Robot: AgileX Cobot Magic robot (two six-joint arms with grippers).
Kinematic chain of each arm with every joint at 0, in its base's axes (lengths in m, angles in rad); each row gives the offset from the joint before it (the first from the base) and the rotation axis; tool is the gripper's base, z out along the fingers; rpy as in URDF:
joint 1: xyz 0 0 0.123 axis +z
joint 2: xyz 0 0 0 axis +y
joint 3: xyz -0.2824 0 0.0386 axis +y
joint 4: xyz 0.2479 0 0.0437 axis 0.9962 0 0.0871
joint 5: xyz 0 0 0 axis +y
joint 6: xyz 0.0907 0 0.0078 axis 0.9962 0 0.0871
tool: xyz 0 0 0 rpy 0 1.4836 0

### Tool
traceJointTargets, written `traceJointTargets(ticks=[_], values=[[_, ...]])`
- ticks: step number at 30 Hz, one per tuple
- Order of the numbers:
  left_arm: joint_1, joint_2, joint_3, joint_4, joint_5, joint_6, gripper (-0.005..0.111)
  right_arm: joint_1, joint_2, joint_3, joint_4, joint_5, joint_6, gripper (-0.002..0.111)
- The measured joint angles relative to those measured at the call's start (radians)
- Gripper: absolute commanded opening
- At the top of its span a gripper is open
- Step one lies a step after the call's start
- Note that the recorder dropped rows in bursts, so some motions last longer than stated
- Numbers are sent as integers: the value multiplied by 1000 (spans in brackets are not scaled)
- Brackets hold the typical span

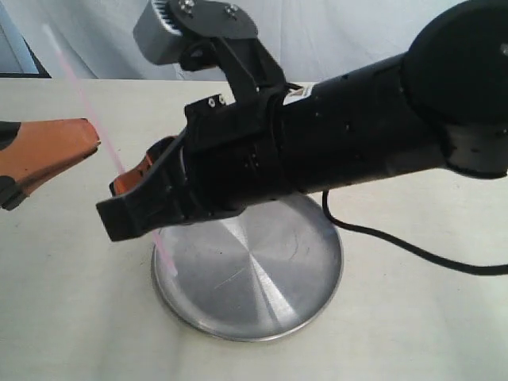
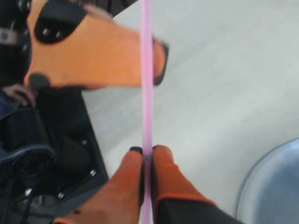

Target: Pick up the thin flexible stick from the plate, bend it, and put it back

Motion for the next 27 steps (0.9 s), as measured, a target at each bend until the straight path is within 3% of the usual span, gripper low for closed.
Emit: traceJointTargets(ticks=[3, 5, 7, 9, 11, 12, 14, 24, 26, 27], values=[[0, 0, 0, -4, -22, 0, 59, 0, -15, 0, -45, -35, 30, -1], [0, 0, 0, -23, -23, 0, 70, 0, -15, 0, -55, -24, 39, -1], [0, 0, 0, -34, -26, 0, 70, 0, -15, 0, -57, 0, 43, -1], [0, 0, 0, -41, -26, 0, 66, 7, 10, 0, -50, 43, 47, -1], [0, 0, 0, -39, -1, 0, 49, 33, 29, 0, -41, 52, 38, -1], [0, 1, 0, -37, 4, 0, 29, 42, 31, 0, -31, 52, 33, -1], [-2, 18, 0, -23, 6, 0, 0, 59, 31, 0, 0, 38, 24, -1], [-28, 45, -5, -29, 4, 114, 0, 59, 32, 2, 112, 48, 19, 1], [-38, 45, -5, -20, 13, 114, 0, 59, 36, 5, 109, 44, 19, 9], [-45, 45, -7, -17, 22, 114, 0, 59, 36, 5, 94, 45, 19, 19]])
